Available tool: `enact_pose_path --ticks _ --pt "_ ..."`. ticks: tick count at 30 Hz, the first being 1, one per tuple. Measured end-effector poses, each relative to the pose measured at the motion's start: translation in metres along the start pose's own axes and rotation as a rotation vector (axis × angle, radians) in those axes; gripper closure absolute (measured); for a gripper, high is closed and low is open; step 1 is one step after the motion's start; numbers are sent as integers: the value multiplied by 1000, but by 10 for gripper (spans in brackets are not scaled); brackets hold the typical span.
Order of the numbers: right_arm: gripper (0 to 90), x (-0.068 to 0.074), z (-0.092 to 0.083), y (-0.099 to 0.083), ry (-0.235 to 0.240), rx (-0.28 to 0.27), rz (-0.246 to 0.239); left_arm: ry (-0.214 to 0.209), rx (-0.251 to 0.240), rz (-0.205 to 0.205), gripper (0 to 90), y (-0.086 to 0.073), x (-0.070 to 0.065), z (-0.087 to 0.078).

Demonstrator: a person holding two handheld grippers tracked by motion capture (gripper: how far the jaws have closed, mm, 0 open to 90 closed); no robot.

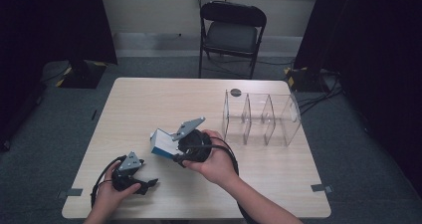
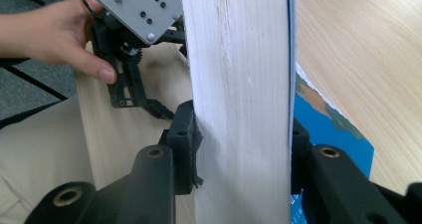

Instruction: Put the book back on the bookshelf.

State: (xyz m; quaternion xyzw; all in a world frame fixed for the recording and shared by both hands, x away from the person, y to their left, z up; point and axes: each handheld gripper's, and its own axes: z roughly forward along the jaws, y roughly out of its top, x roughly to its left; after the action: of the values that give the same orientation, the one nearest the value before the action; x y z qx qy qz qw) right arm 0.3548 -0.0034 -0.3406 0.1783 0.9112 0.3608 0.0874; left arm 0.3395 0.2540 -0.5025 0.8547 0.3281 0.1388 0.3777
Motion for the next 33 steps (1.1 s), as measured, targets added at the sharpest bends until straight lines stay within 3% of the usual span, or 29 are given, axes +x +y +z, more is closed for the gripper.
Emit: enact_pose_path --ticks 8,20,27,33 --pt "615 -5 -16 14 46 3 30 0 4 7 86 0 1 0" --pt "615 -5 -17 21 66 48 29 0 3 3 86 0 0 0" --pt "614 -5 -32 30 126 80 71 -1 13 7 86 1 1 -1" --pt "611 -12 -28 43 146 114 79 0 13 10 86 1 1 -1"
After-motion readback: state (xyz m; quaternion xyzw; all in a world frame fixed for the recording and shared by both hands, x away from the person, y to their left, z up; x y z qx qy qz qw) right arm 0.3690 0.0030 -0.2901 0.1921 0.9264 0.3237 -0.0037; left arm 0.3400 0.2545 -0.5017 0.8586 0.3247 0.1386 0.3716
